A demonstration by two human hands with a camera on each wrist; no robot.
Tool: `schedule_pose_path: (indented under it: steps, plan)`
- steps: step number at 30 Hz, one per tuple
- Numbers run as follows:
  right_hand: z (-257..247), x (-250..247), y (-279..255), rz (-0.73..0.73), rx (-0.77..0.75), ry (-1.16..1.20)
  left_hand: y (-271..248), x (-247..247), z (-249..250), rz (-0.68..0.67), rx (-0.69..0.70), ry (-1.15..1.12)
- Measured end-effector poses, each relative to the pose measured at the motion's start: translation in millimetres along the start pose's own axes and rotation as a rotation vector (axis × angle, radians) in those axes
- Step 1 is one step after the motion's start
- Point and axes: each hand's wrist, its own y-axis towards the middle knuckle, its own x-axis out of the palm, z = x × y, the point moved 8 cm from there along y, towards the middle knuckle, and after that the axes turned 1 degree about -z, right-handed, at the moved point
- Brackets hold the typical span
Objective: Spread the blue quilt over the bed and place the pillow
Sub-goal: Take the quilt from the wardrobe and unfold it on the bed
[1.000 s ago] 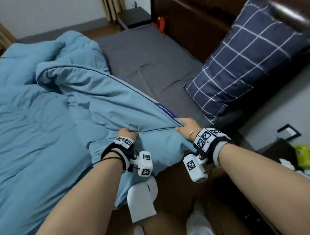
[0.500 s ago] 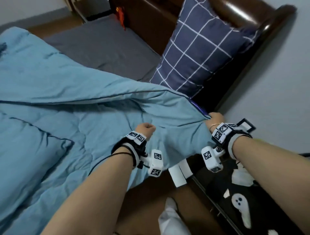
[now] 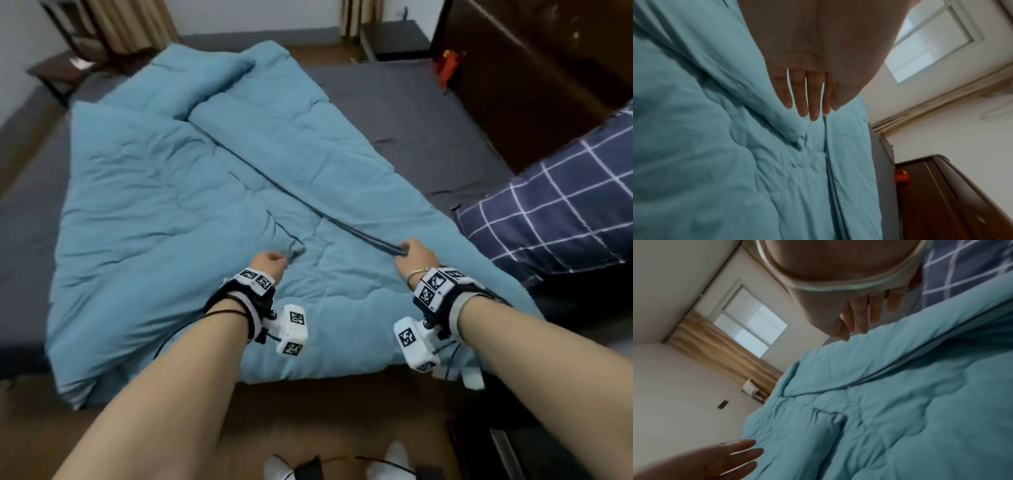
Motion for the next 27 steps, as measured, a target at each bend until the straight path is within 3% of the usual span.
schedule_pose_path:
  steps: [5,10,20,27]
  plan:
    - [-121,123,-37,-0.146,-0.143,-0.013,11,-139,-91,0.185,-0.063,0.069]
    - [-185,196,-45,-0.213,-0.22,-0.074,32,-197,-149,0.219,-0.132,0.079]
    - [-209,255,68,-0.27,-0.095,-0.103,132,-206,-169,0.152,-0.102,0.356]
    - [-191,315,164,-0.274,0.06,-0.105,231,-131,-188,-0.103,-0.122,0.546]
